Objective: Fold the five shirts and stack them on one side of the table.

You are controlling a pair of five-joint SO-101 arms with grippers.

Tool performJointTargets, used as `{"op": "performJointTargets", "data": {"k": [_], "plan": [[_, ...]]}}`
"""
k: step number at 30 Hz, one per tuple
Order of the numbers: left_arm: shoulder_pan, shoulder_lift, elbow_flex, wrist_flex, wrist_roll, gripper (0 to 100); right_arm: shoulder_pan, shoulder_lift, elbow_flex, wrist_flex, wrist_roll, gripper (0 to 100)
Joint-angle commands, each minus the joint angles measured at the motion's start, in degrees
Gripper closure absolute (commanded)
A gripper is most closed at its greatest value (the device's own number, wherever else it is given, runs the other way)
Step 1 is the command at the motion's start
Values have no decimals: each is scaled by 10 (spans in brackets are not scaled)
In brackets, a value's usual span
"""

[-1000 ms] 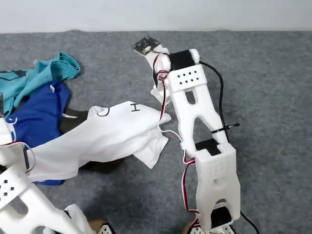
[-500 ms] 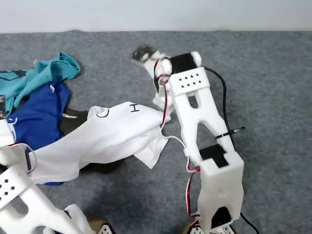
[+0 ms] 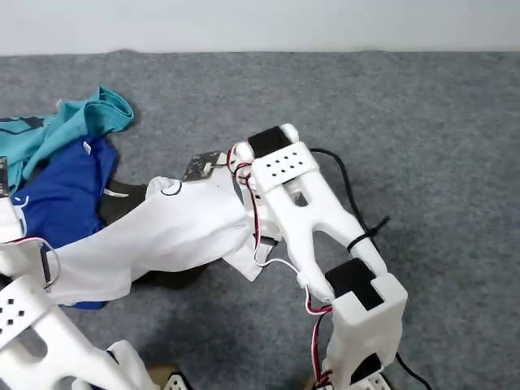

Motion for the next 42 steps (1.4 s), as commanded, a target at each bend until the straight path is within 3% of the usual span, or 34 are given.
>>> {"op": "performJointTargets", "data": {"k": [1,13,23,27,32,42], "plan": [[-1,-8,-2,-12,-2,994,-9,10,-2,-21,6,727],[-1,-8,-1,-12,-2,994,-22,61,-3,-132,4,728],[-1,-7,-1,-12,-2,994,-29,113,-2,-145,3,730],[-1,-7,-1,-11,-2,994,-31,136,-4,-145,5,835],[-1,-7,-1,-10,-2,994,-13,136,-53,-127,4,987],[-1,-11,-3,-9,-2,994,27,94,-229,29,6,988]]}}
